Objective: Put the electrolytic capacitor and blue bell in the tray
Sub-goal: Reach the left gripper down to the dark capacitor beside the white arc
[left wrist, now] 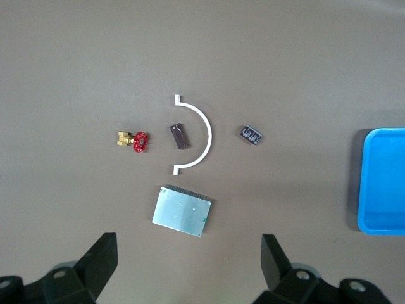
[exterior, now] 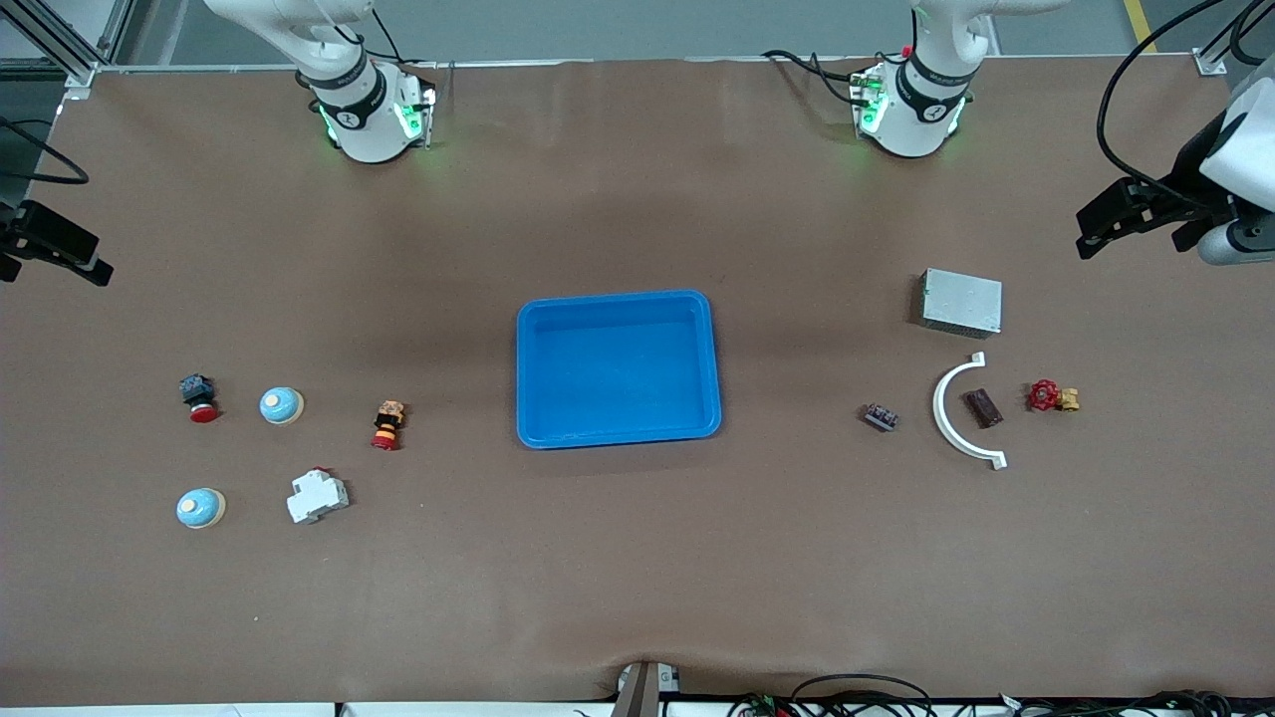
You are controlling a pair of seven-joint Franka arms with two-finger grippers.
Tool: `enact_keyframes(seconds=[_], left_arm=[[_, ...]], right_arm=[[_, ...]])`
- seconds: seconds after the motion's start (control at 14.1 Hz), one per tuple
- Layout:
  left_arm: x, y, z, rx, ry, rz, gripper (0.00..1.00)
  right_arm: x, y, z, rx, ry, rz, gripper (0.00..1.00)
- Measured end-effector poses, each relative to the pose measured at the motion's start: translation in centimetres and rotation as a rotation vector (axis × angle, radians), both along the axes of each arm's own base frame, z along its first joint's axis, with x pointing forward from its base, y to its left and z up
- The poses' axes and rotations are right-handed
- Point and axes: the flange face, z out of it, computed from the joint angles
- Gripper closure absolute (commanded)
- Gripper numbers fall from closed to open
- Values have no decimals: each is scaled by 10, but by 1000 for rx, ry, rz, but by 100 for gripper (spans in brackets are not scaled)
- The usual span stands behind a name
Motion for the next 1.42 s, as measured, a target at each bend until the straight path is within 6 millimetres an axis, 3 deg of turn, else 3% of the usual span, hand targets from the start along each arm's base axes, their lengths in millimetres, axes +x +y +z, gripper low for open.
enact_keyframes(seconds=[0.5,0.71,0.92,1.13,1.42], left_arm=[[2,1,-2,0,4,5,0],[14,4,-24,1,44,12,0],[35,-1,-69,7,111,96,0],[53,-9,-131,7,113,210,0],[46,-35,-221,-2,83,334,0]], right_arm=[[-7,1,13,-1,-28,1,0],[-6,5,12,0,-29,8,0],[-6,6,5,0,-15,10,0],[-5,6,3,0,-11,10,0],[-6,4,3,-13,-9,8,0]])
